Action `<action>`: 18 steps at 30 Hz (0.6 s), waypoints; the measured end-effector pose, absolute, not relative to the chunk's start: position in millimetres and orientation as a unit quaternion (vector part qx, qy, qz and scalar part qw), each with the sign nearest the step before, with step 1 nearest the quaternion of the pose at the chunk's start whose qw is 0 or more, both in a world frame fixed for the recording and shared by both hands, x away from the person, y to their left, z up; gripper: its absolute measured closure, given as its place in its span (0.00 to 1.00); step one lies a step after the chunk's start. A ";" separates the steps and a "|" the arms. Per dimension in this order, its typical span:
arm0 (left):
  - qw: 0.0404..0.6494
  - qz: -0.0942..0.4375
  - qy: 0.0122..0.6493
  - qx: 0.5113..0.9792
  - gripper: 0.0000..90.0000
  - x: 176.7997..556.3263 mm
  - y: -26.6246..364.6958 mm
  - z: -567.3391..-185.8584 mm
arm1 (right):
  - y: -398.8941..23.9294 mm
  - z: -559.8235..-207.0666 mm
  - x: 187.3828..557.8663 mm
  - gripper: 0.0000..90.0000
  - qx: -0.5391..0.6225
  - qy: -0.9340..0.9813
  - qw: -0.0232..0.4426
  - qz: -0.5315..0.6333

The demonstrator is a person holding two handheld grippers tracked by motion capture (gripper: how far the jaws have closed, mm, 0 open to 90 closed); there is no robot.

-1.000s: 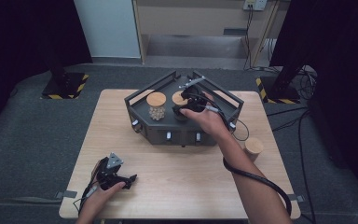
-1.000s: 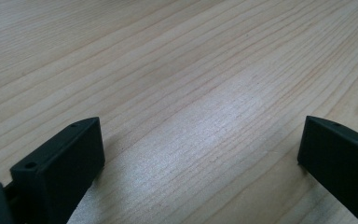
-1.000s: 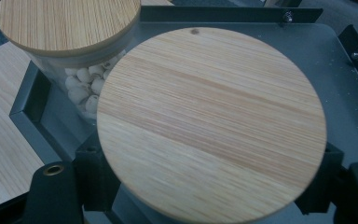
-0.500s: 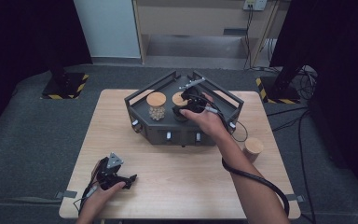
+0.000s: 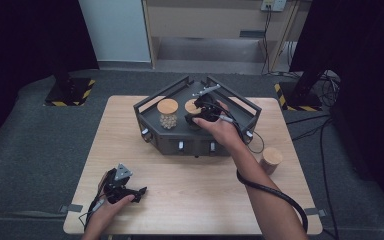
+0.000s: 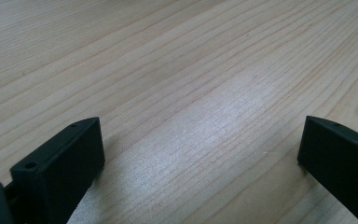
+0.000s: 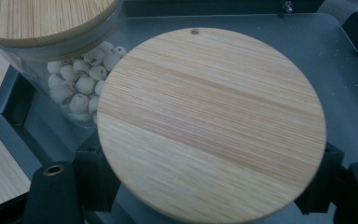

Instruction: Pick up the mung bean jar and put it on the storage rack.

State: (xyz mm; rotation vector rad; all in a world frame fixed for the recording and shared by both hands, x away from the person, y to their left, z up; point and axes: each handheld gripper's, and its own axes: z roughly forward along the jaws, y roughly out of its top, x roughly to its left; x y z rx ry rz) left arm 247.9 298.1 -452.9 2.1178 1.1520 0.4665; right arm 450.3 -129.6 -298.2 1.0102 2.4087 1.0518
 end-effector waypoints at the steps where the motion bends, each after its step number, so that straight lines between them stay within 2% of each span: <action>1: 0.336 0.179 0.442 0.812 0.00 247.9 298.0 -452.8 | -130.0 -298.8 450.5 0.28 0.352 0.845 0.164 0.369; 18: 0.336 0.179 0.442 0.812 0.00 247.9 298.0 -452.8 | -136.3 -308.7 447.6 0.28 0.356 0.835 0.163 0.386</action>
